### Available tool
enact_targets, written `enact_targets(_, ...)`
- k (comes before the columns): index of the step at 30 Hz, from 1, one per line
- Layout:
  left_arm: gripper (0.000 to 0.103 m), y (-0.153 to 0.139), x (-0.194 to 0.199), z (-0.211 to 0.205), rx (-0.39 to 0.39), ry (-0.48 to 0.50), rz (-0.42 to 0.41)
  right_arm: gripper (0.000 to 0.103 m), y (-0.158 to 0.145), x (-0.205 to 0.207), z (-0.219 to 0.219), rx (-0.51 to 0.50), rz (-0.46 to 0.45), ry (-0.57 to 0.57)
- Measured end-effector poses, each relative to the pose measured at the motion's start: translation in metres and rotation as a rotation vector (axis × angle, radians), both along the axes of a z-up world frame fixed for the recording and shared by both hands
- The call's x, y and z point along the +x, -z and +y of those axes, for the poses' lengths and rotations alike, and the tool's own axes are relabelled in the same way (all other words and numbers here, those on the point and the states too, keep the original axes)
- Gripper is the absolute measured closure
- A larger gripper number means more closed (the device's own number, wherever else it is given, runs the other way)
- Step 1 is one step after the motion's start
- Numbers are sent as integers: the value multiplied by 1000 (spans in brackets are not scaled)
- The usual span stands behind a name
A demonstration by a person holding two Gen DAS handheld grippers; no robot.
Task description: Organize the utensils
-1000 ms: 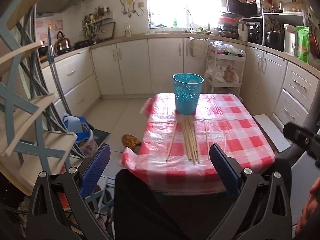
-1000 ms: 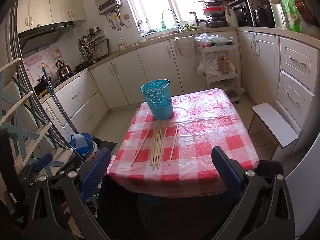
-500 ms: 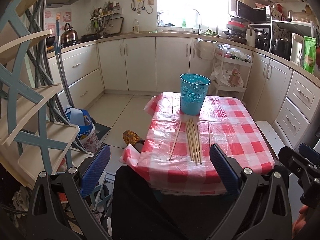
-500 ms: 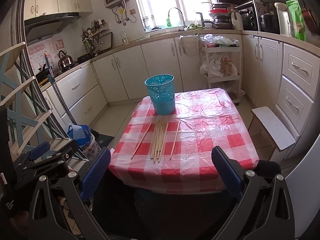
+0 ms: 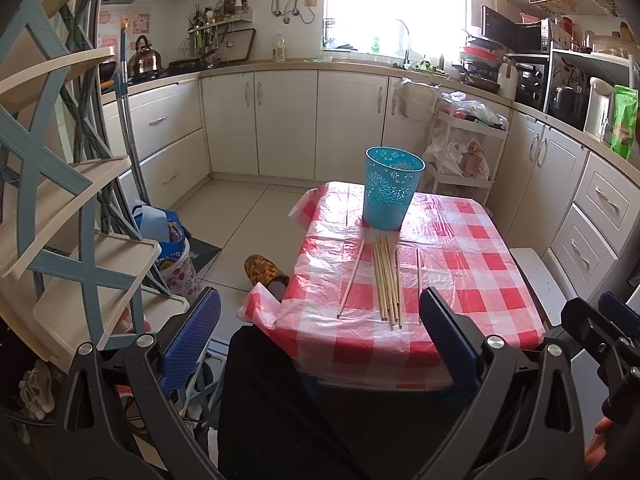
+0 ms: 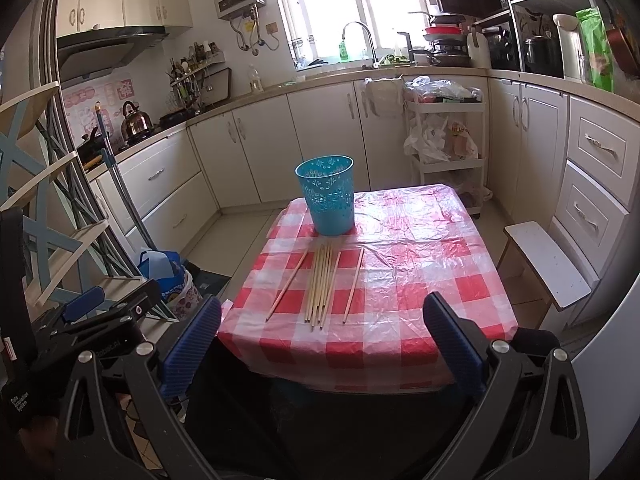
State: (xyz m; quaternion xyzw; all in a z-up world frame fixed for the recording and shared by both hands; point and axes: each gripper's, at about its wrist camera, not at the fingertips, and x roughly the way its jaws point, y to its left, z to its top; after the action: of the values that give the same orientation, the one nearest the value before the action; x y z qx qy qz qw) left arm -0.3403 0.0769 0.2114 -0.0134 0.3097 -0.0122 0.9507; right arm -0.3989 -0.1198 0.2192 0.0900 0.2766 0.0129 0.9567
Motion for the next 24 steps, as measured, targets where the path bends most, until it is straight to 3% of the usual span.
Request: enact_targets(24,8,8,1,-2,-13,19,36,6,-1,-1,3,-6,12,-9)
